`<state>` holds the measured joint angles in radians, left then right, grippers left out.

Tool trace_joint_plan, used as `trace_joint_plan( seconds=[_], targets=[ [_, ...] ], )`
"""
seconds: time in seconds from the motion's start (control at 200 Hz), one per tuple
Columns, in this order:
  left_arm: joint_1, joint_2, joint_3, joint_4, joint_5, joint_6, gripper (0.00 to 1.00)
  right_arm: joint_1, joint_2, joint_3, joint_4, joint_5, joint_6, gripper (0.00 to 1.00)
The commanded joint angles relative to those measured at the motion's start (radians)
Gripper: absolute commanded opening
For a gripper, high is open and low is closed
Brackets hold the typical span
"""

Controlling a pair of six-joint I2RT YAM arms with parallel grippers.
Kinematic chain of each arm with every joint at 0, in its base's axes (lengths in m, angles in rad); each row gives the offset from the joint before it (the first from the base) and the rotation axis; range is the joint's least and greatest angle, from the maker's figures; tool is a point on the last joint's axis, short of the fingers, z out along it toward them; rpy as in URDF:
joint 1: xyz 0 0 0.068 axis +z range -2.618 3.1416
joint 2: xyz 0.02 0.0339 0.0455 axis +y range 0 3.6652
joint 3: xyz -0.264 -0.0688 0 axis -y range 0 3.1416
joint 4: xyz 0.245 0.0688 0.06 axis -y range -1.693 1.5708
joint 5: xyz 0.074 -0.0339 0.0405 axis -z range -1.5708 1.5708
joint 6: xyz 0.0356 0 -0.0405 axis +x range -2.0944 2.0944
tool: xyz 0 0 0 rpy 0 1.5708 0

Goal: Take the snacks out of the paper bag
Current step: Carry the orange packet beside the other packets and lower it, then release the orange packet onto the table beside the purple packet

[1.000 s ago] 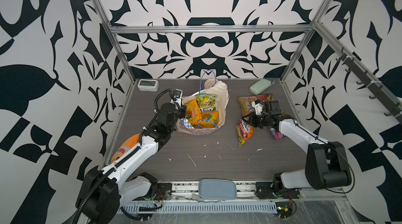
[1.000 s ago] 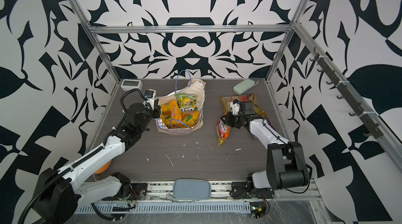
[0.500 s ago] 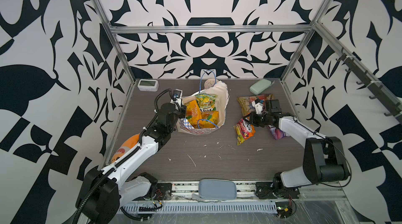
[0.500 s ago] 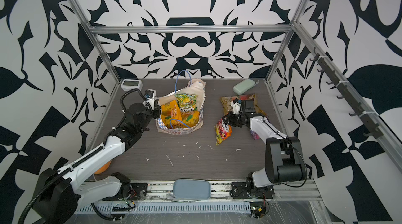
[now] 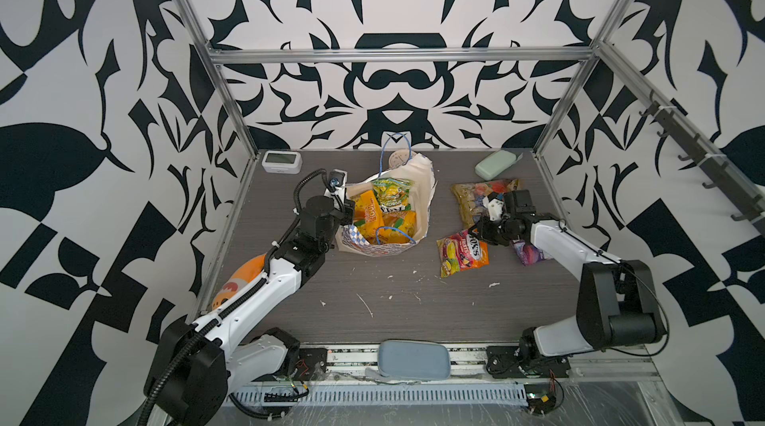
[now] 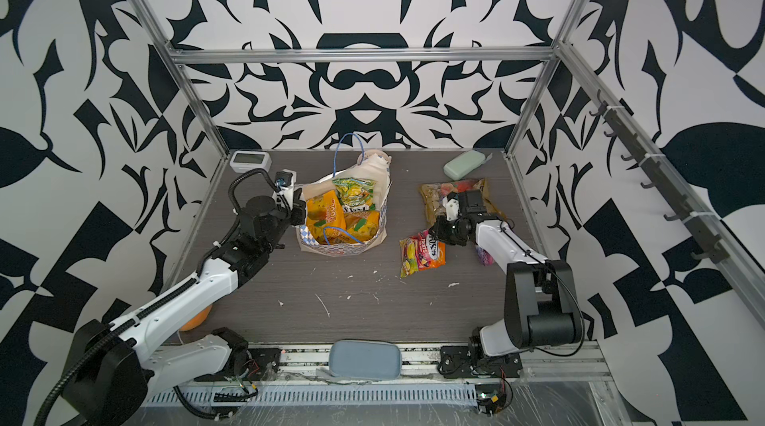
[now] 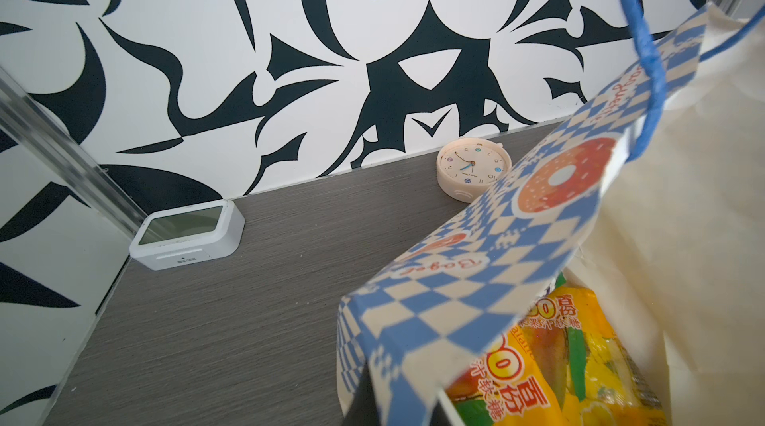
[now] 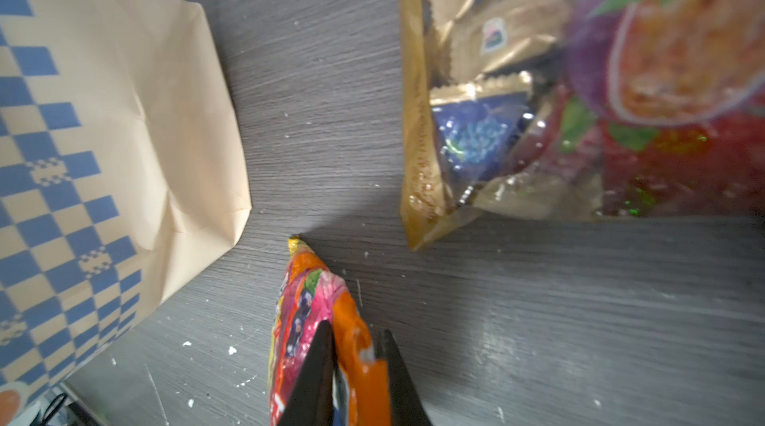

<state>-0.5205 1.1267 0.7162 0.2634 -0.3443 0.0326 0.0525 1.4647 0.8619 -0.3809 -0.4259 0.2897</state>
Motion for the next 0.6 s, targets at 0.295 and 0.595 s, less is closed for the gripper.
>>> trace_joint_plan(
  seconds=[0.295,0.595],
  targets=[
    [0.0,-0.022,0.024,0.051,-0.019,0.012,0.0,-0.005,-0.035,0.144,-0.205,0.077,-0.094,0.03],
    [0.0,-0.008,0.029,0.059,-0.02,0.018,0.0,0.003,-0.022,0.239,-0.396,0.279,-0.204,0.0]
  ],
)
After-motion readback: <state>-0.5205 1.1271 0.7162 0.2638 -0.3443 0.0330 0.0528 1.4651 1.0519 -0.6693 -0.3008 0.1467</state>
